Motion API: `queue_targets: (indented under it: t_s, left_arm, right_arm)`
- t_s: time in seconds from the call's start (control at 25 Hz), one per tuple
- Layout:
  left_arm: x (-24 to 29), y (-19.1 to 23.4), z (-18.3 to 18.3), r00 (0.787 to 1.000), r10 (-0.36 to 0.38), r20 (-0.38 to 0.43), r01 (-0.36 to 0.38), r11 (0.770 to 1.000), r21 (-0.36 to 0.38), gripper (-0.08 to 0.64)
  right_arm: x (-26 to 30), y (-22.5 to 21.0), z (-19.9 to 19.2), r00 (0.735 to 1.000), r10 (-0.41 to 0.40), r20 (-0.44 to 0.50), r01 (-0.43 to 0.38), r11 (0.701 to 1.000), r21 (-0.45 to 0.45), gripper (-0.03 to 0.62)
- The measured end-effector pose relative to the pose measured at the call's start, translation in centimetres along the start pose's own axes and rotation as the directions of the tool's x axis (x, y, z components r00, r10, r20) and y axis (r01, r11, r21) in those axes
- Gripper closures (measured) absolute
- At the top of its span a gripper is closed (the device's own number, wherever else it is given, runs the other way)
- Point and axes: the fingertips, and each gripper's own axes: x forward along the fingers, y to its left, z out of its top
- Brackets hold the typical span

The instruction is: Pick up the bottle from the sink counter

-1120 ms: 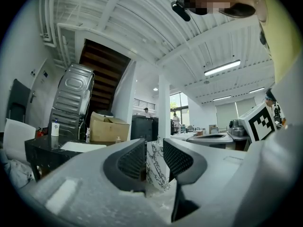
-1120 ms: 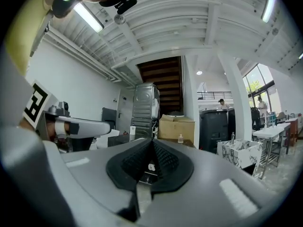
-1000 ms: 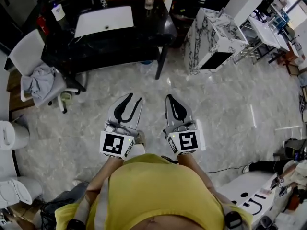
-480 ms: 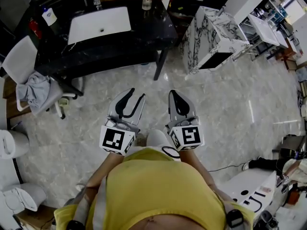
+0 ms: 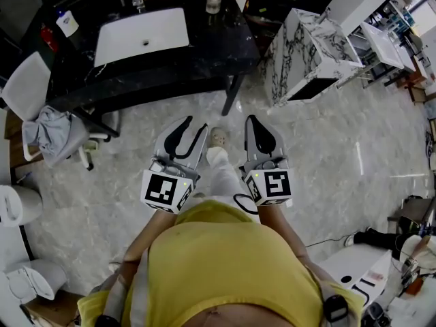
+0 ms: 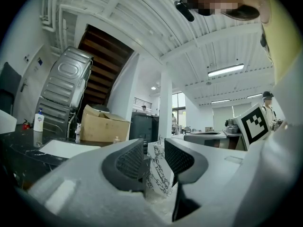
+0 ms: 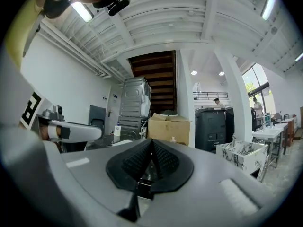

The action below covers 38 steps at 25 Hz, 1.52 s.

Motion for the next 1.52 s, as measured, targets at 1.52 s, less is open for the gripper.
queue_targets:
  t_s: [1.52]
  left_arm:
    - [42.5,24.4,-2.7,0.984,0.172,-0.054,-0.169,0.984,0.061,0.402]
  right_arm:
    - [43.4,-21.6,-5.7,0.968,0.237,-0.077,-0.241,0.97,-0.042,0.591]
